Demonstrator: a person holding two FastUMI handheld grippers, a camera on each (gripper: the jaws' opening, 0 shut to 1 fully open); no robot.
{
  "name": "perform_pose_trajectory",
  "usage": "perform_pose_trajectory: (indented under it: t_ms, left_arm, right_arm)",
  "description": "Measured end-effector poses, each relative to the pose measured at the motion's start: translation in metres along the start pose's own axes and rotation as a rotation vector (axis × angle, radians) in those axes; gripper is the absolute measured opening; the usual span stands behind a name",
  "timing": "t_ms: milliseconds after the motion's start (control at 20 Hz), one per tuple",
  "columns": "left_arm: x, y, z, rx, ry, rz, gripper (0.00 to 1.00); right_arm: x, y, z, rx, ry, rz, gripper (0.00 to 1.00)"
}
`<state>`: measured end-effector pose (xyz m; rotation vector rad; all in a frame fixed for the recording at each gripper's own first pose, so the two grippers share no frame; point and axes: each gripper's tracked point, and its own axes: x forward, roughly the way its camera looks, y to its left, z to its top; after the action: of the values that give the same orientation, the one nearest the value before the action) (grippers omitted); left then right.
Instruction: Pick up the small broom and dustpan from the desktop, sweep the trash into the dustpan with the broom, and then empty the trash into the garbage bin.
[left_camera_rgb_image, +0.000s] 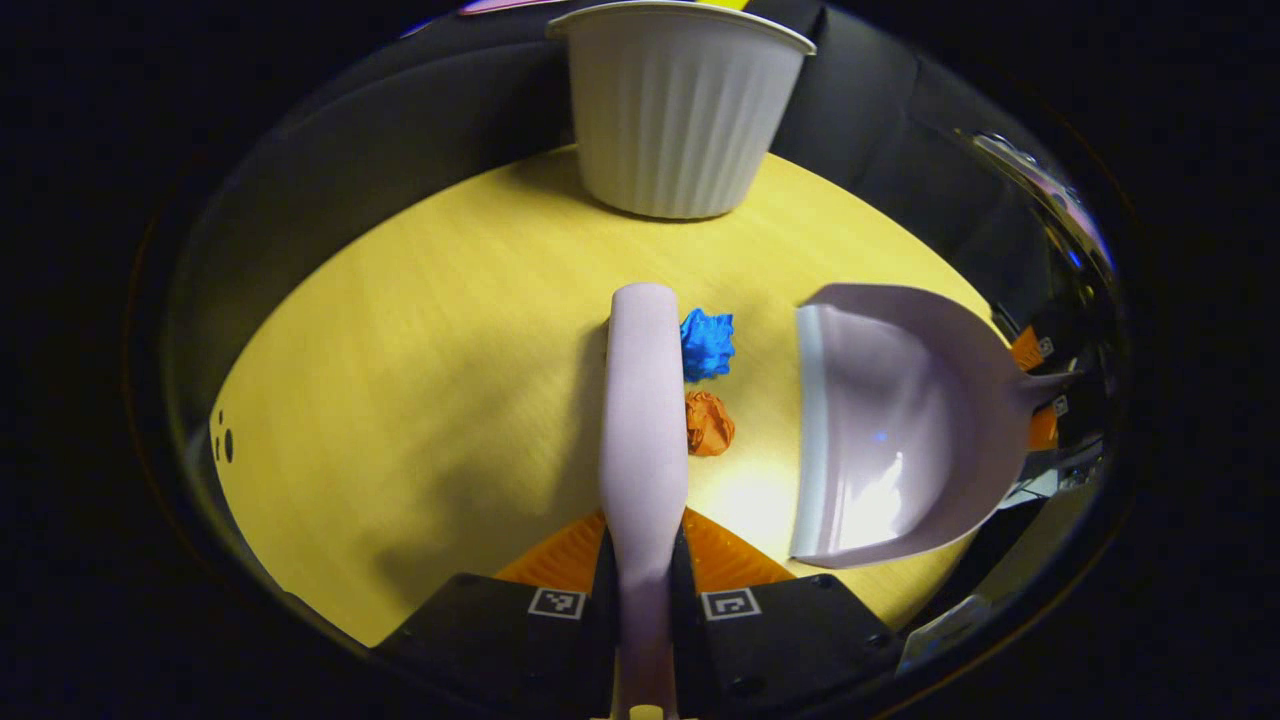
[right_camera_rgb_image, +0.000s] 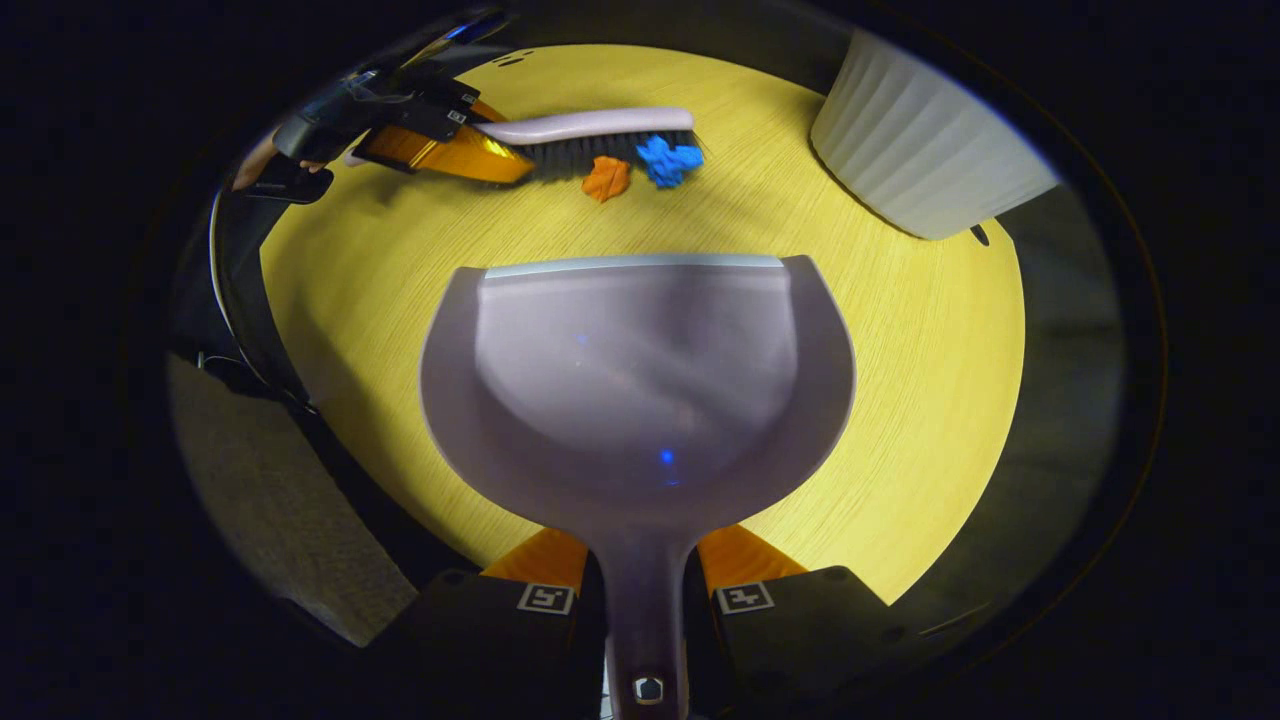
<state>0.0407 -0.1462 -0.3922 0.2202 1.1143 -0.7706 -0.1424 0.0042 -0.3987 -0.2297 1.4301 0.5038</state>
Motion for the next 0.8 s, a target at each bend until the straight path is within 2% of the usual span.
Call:
perform_pose_trajectory:
  t_ms: [100,150,200,300,350,400,500,550,600,700,800]
  left_arm:
    - [0.003,-0.019,0.0,-0.002,0.007,-0.074,0.28]
    - [0.002,-0.026,0.001,-0.003,0.01,-0.098,0.28]
    - [0.003,-0.033,0.003,-0.004,0.014,-0.124,0.28]
    - [0.0,-0.049,0.004,-0.019,0.027,-0.178,0.28]
    - [-0.003,-0.057,0.006,-0.041,0.04,-0.216,0.28]
    - [-0.005,-0.067,0.006,-0.069,0.052,-0.259,0.28]
    - [-0.009,-0.084,0.009,-0.144,0.062,-0.322,0.28]
    - [-0.01,-0.081,0.011,-0.173,0.056,-0.32,0.28]
    - [-0.009,-0.078,0.011,-0.195,0.042,-0.307,0.28]
    - [-0.014,-0.08,0.012,-0.219,0.006,-0.285,0.28]
    - [-0.02,-0.077,0.013,-0.232,-0.037,-0.239,0.28]
  right_arm:
    - [0.004,-0.001,0.0,-0.016,-0.007,0.002,0.37]
    - [0.005,-0.003,0.002,-0.024,-0.012,0.003,0.33]
    - [0.007,-0.004,0.001,-0.027,-0.013,0.004,0.37]
    - [0.009,-0.005,-0.001,-0.028,-0.02,0.005,0.37]
    - [0.01,-0.004,-0.001,-0.028,-0.029,0.003,0.33]
    - [0.011,-0.004,0.0,-0.026,-0.043,0.002,0.41]
    - [0.015,-0.002,0.003,-0.008,-0.073,0.0,0.36]
    - [0.016,-0.001,0.007,0.004,-0.096,-0.004,0.37]
    - [0.02,0.0,0.007,0.012,-0.111,-0.013,0.33]
    - [0.023,0.002,0.007,0.033,-0.152,-0.028,0.37]
    - [0.017,0.005,0.007,0.072,-0.19,-0.03,0.35]
